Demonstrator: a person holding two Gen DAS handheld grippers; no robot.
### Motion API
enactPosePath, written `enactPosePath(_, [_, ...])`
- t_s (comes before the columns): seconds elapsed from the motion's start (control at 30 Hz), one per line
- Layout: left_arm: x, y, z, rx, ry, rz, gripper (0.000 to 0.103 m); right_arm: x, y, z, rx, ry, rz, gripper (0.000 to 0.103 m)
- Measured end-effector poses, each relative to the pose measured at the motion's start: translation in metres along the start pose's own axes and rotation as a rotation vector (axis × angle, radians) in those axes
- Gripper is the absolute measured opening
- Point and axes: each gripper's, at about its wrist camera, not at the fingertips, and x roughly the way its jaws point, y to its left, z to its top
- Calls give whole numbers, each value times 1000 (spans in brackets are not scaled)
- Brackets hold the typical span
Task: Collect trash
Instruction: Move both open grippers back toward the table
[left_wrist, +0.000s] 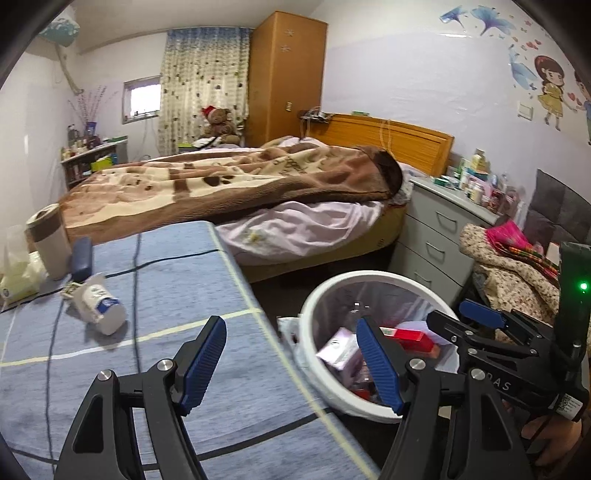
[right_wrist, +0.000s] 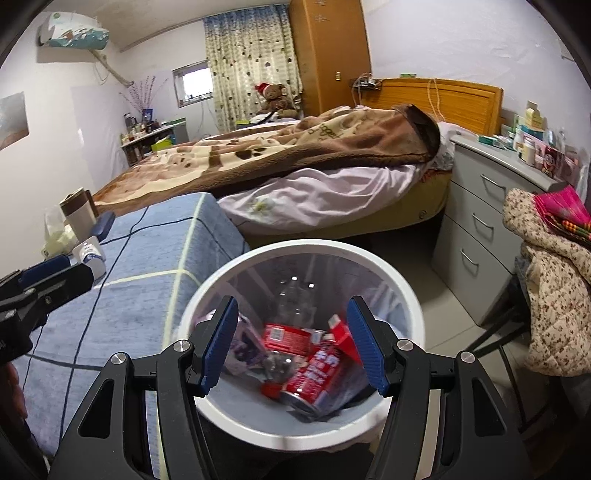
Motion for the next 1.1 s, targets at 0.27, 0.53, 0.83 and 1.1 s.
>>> enactPosePath(0.27, [-18,40,-4,-44,-18,74,73,4,29,5,-48,-26,60,63])
enactPosePath(0.53, [-30,75,-6,-82,-29,140,73,13,57,10,-85,-26,117,63])
enactPosePath(0.83, [-41,124,-12,-155,-38,213,73,24,93,17,-136,-22,196,63])
enactPosePath(1.1, [-44,179,-20,-238,-27,271,73,45,130,22,-179,15,268,63])
